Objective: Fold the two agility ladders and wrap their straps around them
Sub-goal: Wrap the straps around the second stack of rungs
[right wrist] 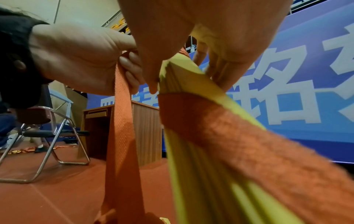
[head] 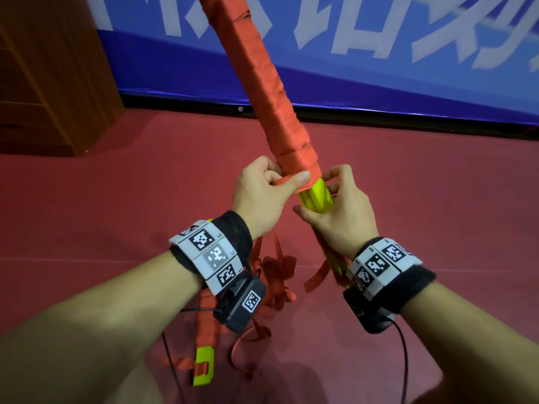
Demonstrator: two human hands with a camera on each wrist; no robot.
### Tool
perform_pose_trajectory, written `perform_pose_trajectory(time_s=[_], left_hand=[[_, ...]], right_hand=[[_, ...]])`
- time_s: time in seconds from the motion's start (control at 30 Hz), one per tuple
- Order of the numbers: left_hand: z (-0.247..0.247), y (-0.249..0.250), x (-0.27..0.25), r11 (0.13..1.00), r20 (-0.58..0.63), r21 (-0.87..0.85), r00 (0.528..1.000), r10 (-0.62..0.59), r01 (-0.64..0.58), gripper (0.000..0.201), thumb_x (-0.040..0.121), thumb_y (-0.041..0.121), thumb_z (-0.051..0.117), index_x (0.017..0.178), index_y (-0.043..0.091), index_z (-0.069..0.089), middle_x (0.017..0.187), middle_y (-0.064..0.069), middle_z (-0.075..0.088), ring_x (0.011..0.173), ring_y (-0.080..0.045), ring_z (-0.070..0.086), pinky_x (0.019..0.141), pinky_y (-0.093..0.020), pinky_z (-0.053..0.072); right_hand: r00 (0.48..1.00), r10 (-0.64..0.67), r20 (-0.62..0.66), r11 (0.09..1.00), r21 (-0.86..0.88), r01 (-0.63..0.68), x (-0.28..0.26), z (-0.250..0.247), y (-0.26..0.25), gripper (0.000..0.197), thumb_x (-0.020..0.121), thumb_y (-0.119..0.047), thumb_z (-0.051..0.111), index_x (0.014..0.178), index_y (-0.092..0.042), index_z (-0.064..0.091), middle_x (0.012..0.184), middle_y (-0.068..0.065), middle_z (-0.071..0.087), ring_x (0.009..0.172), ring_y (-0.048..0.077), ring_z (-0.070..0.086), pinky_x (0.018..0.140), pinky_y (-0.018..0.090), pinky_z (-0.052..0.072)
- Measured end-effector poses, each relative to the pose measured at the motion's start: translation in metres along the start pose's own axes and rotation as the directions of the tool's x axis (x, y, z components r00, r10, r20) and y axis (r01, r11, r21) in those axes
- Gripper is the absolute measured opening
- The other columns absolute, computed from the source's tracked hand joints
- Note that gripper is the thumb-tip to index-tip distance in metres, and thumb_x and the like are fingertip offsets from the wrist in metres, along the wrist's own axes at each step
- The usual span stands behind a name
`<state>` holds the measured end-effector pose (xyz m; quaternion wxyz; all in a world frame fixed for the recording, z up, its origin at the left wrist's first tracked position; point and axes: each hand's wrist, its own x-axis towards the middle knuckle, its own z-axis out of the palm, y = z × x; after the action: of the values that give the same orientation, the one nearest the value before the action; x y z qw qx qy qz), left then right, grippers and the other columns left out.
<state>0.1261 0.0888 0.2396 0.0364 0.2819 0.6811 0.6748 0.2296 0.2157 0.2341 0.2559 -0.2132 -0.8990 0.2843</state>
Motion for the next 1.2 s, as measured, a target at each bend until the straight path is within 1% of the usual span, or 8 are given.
perform_pose_trajectory(time_s=[0.1, 0.3, 0.4, 0.57, 0.83, 1.0, 1.1, 1.2], left_hand=[[-0.003, 0.003, 0.000, 0.999, -0.016, 0.032, 1.000, 0.012, -0.012, 0.039, 0.084, 0.033, 0.082, 0.083, 0.004, 0.056, 0.054, 0.003, 0.050, 0.049, -0.007, 0.037, 0.052, -0.023, 0.032], [-0.005, 0.005, 0.000, 1.000, 0.005, 0.017, 1.000, 0.018, -0.018, 0.030, 0.091, 0.029, 0.075, 0.082, 0.008, 0.056, 0.056, 0.001, 0.049, 0.056, -0.018, 0.047, 0.058, -0.031, 0.040], [-0.007, 0.003, 0.002, 1.000, -0.002, 0.007, 1.000, 0.009, -0.009, 0.024, 0.094, 0.026, 0.072, 0.082, 0.011, 0.058, 0.051, 0.010, 0.050, 0.052, -0.014, 0.049, 0.057, -0.029, 0.042], [-0.009, 0.002, 0.006, 0.999, 0.020, -0.042, 1.000, 0.005, -0.004, 0.017, 0.095, 0.022, 0.071, 0.085, 0.010, 0.063, 0.052, 0.008, 0.054, 0.051, -0.011, 0.048, 0.056, -0.026, 0.042], [-0.010, -0.006, 0.005, 0.998, 0.045, -0.015, 0.998, -0.052, 0.053, 0.020, 0.094, 0.027, 0.072, 0.085, 0.012, 0.063, 0.047, 0.013, 0.054, 0.050, -0.007, 0.050, 0.060, -0.025, 0.044], [-0.009, -0.009, 0.002, 0.993, 0.057, 0.044, 0.992, -0.111, 0.109, 0.032, 0.093, 0.041, 0.070, 0.078, 0.015, 0.062, 0.049, 0.010, 0.056, 0.050, -0.006, 0.053, 0.058, -0.021, 0.043], [-0.011, -0.014, 0.003, 0.987, 0.069, 0.091, 0.987, -0.142, 0.136, 0.038, 0.091, 0.051, 0.069, 0.081, 0.015, 0.066, 0.052, 0.010, 0.059, 0.052, -0.008, 0.054, 0.063, -0.027, 0.046], [-0.013, -0.015, 0.005, 0.983, 0.108, 0.109, 0.981, -0.161, 0.149, 0.036, 0.092, 0.052, 0.067, 0.095, 0.016, 0.072, 0.051, 0.012, 0.055, 0.053, -0.007, 0.051, 0.065, -0.028, 0.044]], right_hand=[[0.999, -0.020, -0.049, 0.999, -0.029, 0.019, -0.001, 0.000, -0.001, 0.063, 0.075, -0.047, 0.083, 0.118, -0.031, 0.040, 0.088, -0.008, 0.064, 0.080, 0.024, 0.065, 0.069, 0.042, 0.052], [0.990, -0.106, -0.093, 0.994, 0.027, 0.109, -0.004, -0.001, 0.000, 0.047, 0.092, -0.040, 0.070, 0.134, -0.028, 0.053, 0.113, -0.004, 0.070, 0.101, 0.026, 0.067, 0.083, 0.046, 0.053], [0.995, -0.092, -0.037, 0.995, 0.031, 0.093, -0.004, 0.000, 0.000, 0.039, 0.096, -0.046, 0.063, 0.131, -0.032, 0.055, 0.106, -0.008, 0.071, 0.094, 0.024, 0.067, 0.082, 0.045, 0.054], [0.999, -0.032, -0.010, 0.981, 0.193, 0.033, -0.005, 0.011, 0.003, 0.036, 0.092, -0.053, 0.058, 0.123, -0.036, 0.059, 0.100, -0.012, 0.073, 0.092, 0.013, 0.070, 0.082, 0.045, 0.056], [0.999, -0.001, 0.035, 0.975, 0.222, -0.006, -0.004, 0.012, 0.005, 0.036, 0.088, -0.055, 0.056, 0.120, -0.038, 0.060, 0.094, -0.010, 0.074, 0.089, 0.013, 0.071, 0.082, 0.044, 0.057], [0.997, 0.065, 0.032, 0.920, 0.385, -0.072, -0.001, 0.018, 0.004, 0.039, 0.083, -0.058, 0.060, 0.113, -0.035, 0.066, 0.089, -0.003, 0.076, 0.082, 0.020, 0.074, 0.079, 0.052, 0.059], [0.993, 0.116, 0.033, 0.852, 0.510, -0.117, 0.001, 0.015, 0.001, 0.030, 0.089, -0.045, 0.065, 0.111, -0.026, 0.068, 0.089, 0.005, 0.077, 0.079, 0.023, 0.076, 0.077, 0.050, 0.062], [0.983, 0.154, 0.096, 0.726, 0.664, -0.179, 0.002, 0.005, -0.004, 0.015, 0.102, -0.020, 0.061, 0.113, -0.011, 0.066, 0.094, 0.018, 0.076, 0.075, 0.030, 0.075, 0.067, 0.035, 0.058]])
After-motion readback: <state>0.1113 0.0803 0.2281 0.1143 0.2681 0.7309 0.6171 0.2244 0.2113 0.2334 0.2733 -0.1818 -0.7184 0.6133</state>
